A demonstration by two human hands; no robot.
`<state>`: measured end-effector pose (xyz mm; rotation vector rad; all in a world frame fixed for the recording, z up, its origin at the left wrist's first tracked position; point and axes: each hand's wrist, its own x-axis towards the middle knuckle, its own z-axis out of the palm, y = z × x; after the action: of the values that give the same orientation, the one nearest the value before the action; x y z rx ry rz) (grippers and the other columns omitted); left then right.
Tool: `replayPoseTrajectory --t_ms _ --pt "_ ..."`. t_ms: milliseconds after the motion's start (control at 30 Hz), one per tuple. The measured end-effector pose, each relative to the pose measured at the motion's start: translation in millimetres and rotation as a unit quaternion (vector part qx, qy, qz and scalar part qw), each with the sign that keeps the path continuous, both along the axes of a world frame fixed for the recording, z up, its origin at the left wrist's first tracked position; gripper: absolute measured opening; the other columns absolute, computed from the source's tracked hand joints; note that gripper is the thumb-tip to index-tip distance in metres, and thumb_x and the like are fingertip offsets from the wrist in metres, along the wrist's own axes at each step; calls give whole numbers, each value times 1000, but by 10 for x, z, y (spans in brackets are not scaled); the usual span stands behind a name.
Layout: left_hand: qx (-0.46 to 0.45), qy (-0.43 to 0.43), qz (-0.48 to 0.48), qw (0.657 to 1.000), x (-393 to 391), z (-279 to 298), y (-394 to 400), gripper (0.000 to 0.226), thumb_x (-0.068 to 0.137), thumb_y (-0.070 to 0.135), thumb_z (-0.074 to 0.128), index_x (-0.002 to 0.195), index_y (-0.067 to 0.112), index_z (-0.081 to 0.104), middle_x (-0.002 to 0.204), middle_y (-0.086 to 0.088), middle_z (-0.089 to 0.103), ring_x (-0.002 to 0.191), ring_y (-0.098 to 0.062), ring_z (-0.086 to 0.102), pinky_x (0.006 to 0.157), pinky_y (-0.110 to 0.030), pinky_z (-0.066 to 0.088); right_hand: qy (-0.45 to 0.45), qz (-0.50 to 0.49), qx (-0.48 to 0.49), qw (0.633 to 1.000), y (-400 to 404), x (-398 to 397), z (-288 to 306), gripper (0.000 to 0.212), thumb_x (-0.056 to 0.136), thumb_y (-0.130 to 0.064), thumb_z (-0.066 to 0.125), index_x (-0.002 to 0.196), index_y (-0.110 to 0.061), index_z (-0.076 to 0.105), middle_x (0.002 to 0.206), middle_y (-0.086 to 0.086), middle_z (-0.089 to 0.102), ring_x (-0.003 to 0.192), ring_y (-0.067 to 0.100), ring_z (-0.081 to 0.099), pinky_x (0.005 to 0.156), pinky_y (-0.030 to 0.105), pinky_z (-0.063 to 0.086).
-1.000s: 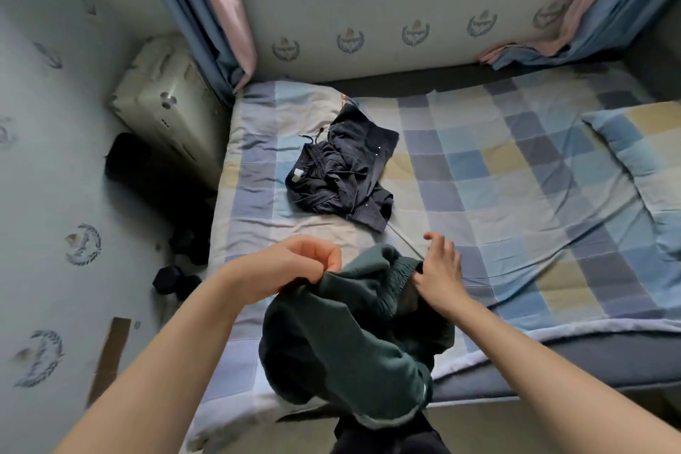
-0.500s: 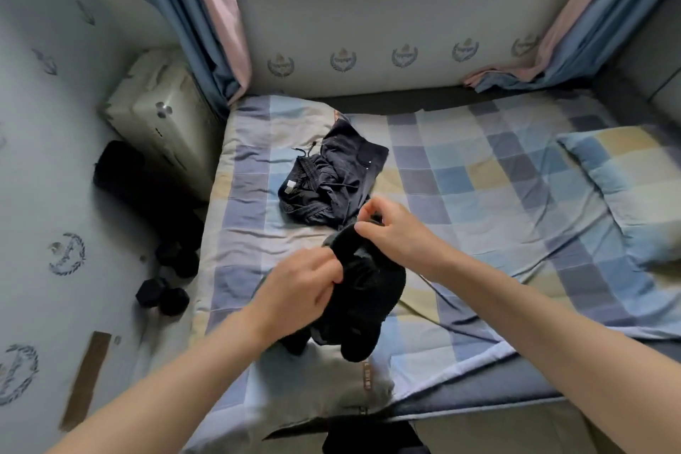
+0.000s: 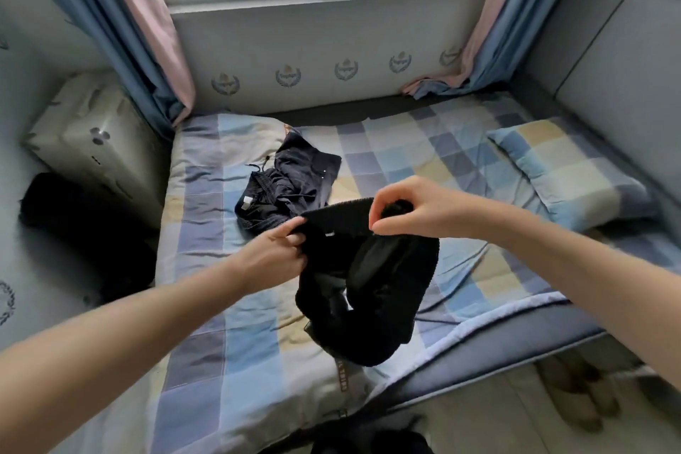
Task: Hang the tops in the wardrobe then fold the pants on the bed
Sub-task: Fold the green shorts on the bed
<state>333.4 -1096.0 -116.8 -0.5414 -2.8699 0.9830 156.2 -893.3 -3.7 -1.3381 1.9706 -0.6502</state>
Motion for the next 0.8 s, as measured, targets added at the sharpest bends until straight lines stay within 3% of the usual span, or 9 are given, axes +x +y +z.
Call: replayPoseTrajectory --t_ms 133,200,267,400,467,567,600,700,800 --pt "108 12 -50 993 -264 404 -21 24 74 9 70 60 21 56 49 9 50 61 -15 61 108 -52 22 285 104 157 940 590 -322 -311 36 84 -60 58 111 -37 64 103 -6 43 84 10 54 77 28 49" --pt "188 37 -55 980 -473 630 135 25 86 19 64 64 17 55 48 5 48 52 -20 58 107 -49 25 415 150 189 877 840 -363 -545 53 87 -64 49 132 -36 48 119 5 36 101 24 50 87 39 48" --pt "252 71 -71 962 -731 855 463 28 94 25 51 69 14 57 49 3 48 47 -22 55 105 -45 31 453 147 178 861 1069 -375 -724 56 90 -60 44 140 -36 37 135 12 31 114 32 41 93 43 45" --pt "312 74 -95 942 -1229 1171 1191 30 98 27 47 82 10 67 52 3 57 51 -25 58 103 -43 41 290 120 147 938 1449 -440 -900 56 92 -35 53 144 -37 30 156 6 6 137 29 16 113 43 28" --pt "334 60 -90 936 -1456 1270 1515 34 98 28 45 87 8 69 54 0 61 53 -26 60 101 -43 44 174 124 112 970 1644 -494 -914 55 87 -20 57 139 -27 39 153 0 17 138 22 15 113 30 21" --pt "357 31 -93 929 -1761 1395 2006 34 98 30 45 90 8 70 59 -2 64 58 -26 62 99 -43 46 46 107 56 992 1992 -663 -978 35 83 -11 62 116 -14 51 121 -6 41 114 -6 30 89 0 23" --pt "354 22 -97 930 -1840 1423 2133 33 98 30 45 91 9 70 60 -1 64 59 -25 62 99 -42 46 22 103 40 994 2090 -716 -998 26 85 -12 63 108 -13 53 110 -11 42 100 -19 31 80 -1 26" --pt "350 -10 -84 933 -2063 1485 2509 35 97 32 44 100 12 73 69 -2 69 69 -27 66 100 -38 44 51 118 1 992 2426 -993 -1113 14 88 -17 62 84 -21 49 89 -26 38 91 -19 39 74 13 29" --pt "376 -44 -45 925 -2137 1539 2708 32 94 27 50 118 24 71 84 -1 75 89 -33 64 94 -31 42 112 179 49 976 2697 -1283 -1228 13 84 -22 57 86 -32 49 103 -19 52 117 -1 40 100 37 27"
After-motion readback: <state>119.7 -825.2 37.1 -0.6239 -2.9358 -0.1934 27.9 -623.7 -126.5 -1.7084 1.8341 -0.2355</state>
